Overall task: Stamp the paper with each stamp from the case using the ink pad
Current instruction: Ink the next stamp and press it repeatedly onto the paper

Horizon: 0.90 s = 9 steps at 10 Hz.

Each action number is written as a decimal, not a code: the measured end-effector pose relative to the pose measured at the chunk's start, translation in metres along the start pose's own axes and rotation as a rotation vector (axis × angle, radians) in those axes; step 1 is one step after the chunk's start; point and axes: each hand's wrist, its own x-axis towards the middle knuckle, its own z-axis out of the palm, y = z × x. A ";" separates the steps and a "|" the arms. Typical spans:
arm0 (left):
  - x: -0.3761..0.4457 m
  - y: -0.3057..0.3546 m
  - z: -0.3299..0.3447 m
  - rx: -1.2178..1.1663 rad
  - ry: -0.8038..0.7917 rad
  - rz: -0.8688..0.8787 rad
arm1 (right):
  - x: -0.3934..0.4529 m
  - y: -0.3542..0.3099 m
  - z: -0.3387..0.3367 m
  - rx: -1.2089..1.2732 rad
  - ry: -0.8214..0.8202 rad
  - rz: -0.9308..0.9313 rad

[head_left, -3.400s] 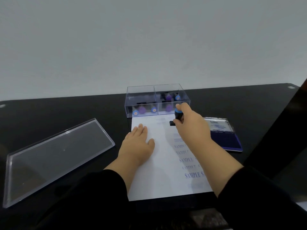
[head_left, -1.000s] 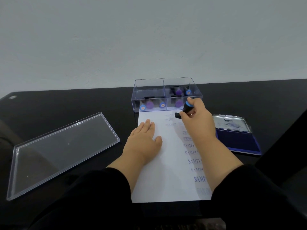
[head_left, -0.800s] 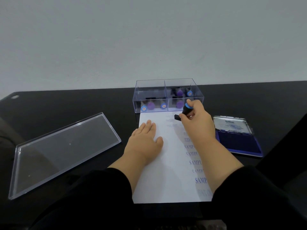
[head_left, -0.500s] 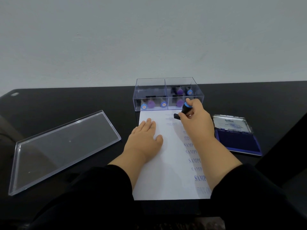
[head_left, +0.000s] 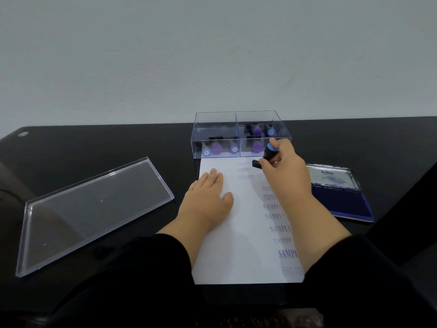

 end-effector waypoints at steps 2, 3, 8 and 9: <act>-0.001 0.000 -0.001 0.000 0.007 0.001 | -0.007 0.004 -0.020 0.004 0.020 0.038; -0.002 0.000 -0.001 -0.009 0.003 0.003 | -0.019 0.009 -0.032 -0.013 0.019 0.046; 0.000 -0.003 0.000 -0.012 -0.001 0.015 | -0.054 0.038 -0.096 -0.282 0.122 0.161; 0.001 -0.002 0.001 -0.018 0.002 0.013 | -0.054 0.040 -0.095 -0.324 0.117 0.172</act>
